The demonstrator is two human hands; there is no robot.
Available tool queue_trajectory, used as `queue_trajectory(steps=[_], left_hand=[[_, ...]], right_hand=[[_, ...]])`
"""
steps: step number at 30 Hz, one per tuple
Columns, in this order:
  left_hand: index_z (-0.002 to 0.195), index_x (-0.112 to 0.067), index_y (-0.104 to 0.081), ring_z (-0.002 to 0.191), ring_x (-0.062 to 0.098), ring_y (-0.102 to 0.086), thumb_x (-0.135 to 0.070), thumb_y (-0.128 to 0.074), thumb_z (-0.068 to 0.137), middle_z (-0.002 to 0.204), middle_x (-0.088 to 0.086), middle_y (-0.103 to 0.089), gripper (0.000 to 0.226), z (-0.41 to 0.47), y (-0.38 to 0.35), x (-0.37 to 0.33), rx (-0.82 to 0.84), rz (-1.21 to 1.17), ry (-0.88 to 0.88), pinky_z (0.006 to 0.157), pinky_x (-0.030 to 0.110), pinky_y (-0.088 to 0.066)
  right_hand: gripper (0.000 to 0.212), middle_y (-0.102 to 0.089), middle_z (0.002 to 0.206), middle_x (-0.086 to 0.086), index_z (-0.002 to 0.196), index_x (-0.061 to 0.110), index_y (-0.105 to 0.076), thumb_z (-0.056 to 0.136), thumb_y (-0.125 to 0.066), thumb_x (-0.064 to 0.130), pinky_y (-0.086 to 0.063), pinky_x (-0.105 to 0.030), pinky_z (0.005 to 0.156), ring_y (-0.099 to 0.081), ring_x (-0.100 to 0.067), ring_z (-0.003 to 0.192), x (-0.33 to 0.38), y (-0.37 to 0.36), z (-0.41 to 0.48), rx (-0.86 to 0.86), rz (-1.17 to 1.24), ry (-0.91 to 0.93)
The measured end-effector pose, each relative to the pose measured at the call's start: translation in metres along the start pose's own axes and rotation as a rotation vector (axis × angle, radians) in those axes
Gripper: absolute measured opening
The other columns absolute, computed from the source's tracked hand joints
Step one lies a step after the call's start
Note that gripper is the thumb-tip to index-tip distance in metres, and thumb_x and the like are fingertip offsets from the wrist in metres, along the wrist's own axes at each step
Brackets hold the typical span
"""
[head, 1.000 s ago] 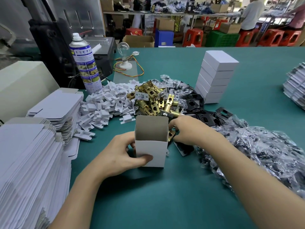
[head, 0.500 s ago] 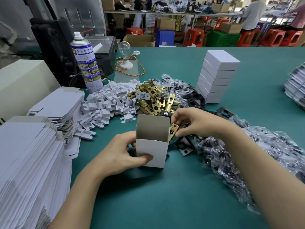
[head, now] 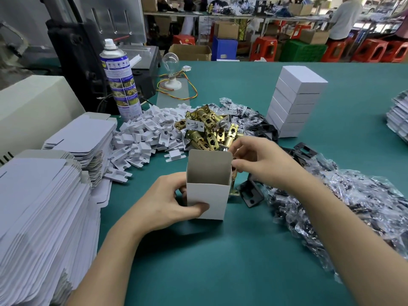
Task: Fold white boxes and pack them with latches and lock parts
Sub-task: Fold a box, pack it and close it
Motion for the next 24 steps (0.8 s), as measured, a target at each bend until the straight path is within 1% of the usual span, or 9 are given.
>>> queue_trajectory(steps=[1, 3, 4, 7, 9, 12, 14, 18, 24], left_hand=[[0.105, -0.023, -0.073, 0.093, 0.035, -0.061, -0.032, -0.076, 0.076, 0.095, 0.005, -0.07, 0.03, 0.0, 0.0, 0.001, -0.011, 0.003, 0.003, 0.07, 0.036, -0.052], [0.105, -0.023, -0.074, 0.089, 0.032, -0.061, -0.038, -0.075, 0.074, 0.094, 0.005, -0.069, 0.034, 0.0, 0.002, 0.003, -0.043, 0.022, 0.016, 0.063, 0.025, -0.047], [0.105, -0.025, -0.074, 0.088, 0.03, -0.061, -0.041, -0.075, 0.073, 0.094, 0.003, -0.07, 0.036, 0.0, 0.002, 0.003, -0.062, 0.037, 0.023, 0.063, 0.023, -0.046], [0.105, -0.032, -0.074, 0.093, 0.024, -0.066, -0.048, -0.074, 0.072, 0.098, -0.005, -0.072, 0.037, 0.002, 0.004, 0.004, -0.109, 0.076, 0.035, 0.078, 0.039, -0.056], [0.104, -0.038, -0.074, 0.095, 0.02, -0.067, -0.049, -0.074, 0.072, 0.1, -0.009, -0.073, 0.034, 0.003, 0.006, 0.003, -0.132, 0.082, 0.044, 0.084, 0.043, -0.057], [0.103, -0.04, -0.073, 0.093, 0.019, -0.068, -0.047, -0.076, 0.072, 0.097, -0.008, -0.074, 0.032, 0.002, 0.006, 0.004, -0.14, 0.08, 0.048, 0.085, 0.046, -0.057], [0.105, -0.037, -0.074, 0.094, 0.023, -0.068, -0.045, -0.078, 0.075, 0.097, -0.004, -0.074, 0.032, 0.002, 0.005, 0.004, -0.129, 0.072, 0.048, 0.086, 0.048, -0.057], [0.107, -0.038, -0.075, 0.087, 0.025, -0.064, -0.045, -0.081, 0.078, 0.095, -0.006, -0.072, 0.031, 0.003, 0.005, 0.002, -0.119, 0.071, 0.016, 0.081, 0.04, -0.056], [0.104, -0.038, -0.074, 0.086, 0.024, -0.064, -0.05, -0.079, 0.076, 0.092, -0.008, -0.071, 0.031, 0.004, 0.004, 0.007, -0.104, 0.051, 0.03, 0.08, 0.042, -0.056]], right_hand=[[0.018, -0.072, 0.088, -0.001, 0.098, 0.026, -0.068, 0.095, -0.07, 0.008, -0.058, -0.024, 0.065, -0.071, -0.016, 0.079, 0.005, 0.007, -0.002, -0.07, -0.027, -0.002], [0.018, -0.071, 0.087, 0.0, 0.1, 0.024, -0.068, 0.094, -0.07, 0.007, -0.059, -0.031, 0.074, -0.069, -0.013, 0.077, 0.02, 0.026, -0.008, -0.208, -0.06, 0.017], [0.018, -0.071, 0.087, 0.0, 0.103, 0.023, -0.068, 0.094, -0.07, 0.007, -0.059, -0.034, 0.077, -0.069, -0.014, 0.078, 0.029, 0.038, -0.012, -0.278, -0.041, 0.045], [0.021, -0.072, 0.092, -0.001, 0.111, 0.02, -0.067, 0.095, -0.069, 0.006, -0.061, -0.037, 0.083, -0.072, -0.016, 0.086, 0.064, 0.077, -0.03, -0.47, 0.101, 0.19], [0.02, -0.073, 0.097, -0.002, 0.114, 0.015, -0.068, 0.096, -0.068, 0.006, -0.061, -0.035, 0.087, -0.073, -0.016, 0.091, 0.087, 0.096, -0.044, -0.552, 0.228, 0.305], [0.022, -0.074, 0.102, -0.007, 0.118, 0.011, -0.068, 0.097, -0.065, 0.003, -0.059, -0.029, 0.09, -0.074, -0.019, 0.096, 0.106, 0.092, -0.051, -0.514, 0.4, 0.387], [0.023, -0.075, 0.101, -0.007, 0.116, 0.01, -0.069, 0.097, -0.065, -0.002, -0.06, -0.029, 0.088, -0.074, -0.018, 0.094, 0.109, 0.071, -0.048, -0.446, 0.4, 0.376], [0.024, -0.076, 0.102, -0.001, 0.111, 0.011, -0.073, 0.093, -0.07, -0.003, -0.059, -0.039, 0.092, -0.074, -0.017, 0.096, 0.097, 0.037, -0.044, -0.395, 0.231, 0.34], [0.024, -0.075, 0.101, 0.005, 0.108, 0.013, -0.075, 0.09, -0.072, -0.003, -0.057, -0.035, 0.085, -0.071, -0.013, 0.091, 0.098, 0.021, -0.044, -0.39, -0.003, 0.431]])
Point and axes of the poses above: each hand's wrist, its own z-axis towards the middle knuckle, its own y-axis out of the back of the hand, x = y × z, the point moved 9 cm from there along z, towards the middle knuckle
